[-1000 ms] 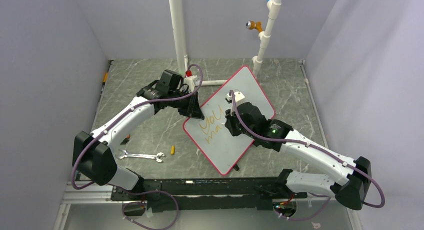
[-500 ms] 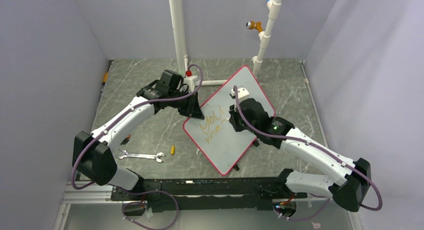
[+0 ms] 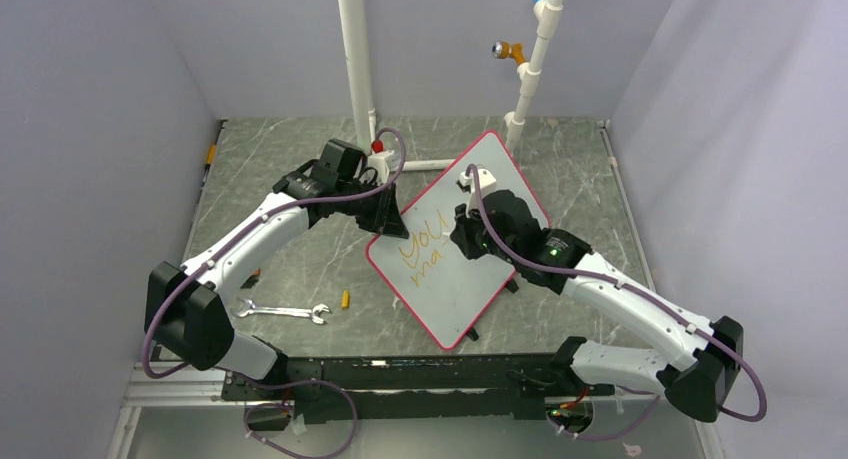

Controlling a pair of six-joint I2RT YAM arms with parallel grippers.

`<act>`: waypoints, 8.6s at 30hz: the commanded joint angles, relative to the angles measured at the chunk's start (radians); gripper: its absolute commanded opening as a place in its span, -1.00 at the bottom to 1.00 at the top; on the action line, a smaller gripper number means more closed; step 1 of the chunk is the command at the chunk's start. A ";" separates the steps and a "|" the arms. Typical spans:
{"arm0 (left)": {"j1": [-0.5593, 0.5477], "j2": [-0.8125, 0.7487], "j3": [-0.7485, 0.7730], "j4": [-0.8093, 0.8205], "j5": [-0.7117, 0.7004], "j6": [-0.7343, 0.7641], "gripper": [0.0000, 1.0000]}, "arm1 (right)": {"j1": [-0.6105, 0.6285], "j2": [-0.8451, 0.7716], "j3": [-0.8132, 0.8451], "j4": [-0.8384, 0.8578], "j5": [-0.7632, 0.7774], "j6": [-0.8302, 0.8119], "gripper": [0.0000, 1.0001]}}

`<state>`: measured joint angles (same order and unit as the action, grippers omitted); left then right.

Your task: Write a sentence on the whiteboard

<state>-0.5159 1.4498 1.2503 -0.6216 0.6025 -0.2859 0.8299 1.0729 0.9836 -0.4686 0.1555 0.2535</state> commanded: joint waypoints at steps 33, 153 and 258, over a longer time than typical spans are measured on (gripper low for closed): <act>0.017 -0.046 0.029 0.031 -0.161 0.104 -1.00 | -0.001 -0.023 -0.131 -0.031 0.051 0.030 -1.00; 0.017 -0.067 0.026 0.029 -0.168 0.108 -1.00 | -0.088 0.050 -0.024 -0.086 0.055 0.022 -1.00; 0.014 -0.083 0.013 0.020 -0.181 0.116 -1.00 | -0.358 -0.019 -0.133 0.168 -0.230 0.069 -1.00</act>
<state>-0.5213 1.4109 1.2503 -0.6594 0.5777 -0.2745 0.4763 1.0447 0.8551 -0.3489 -0.1085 0.3202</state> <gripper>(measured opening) 0.166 0.132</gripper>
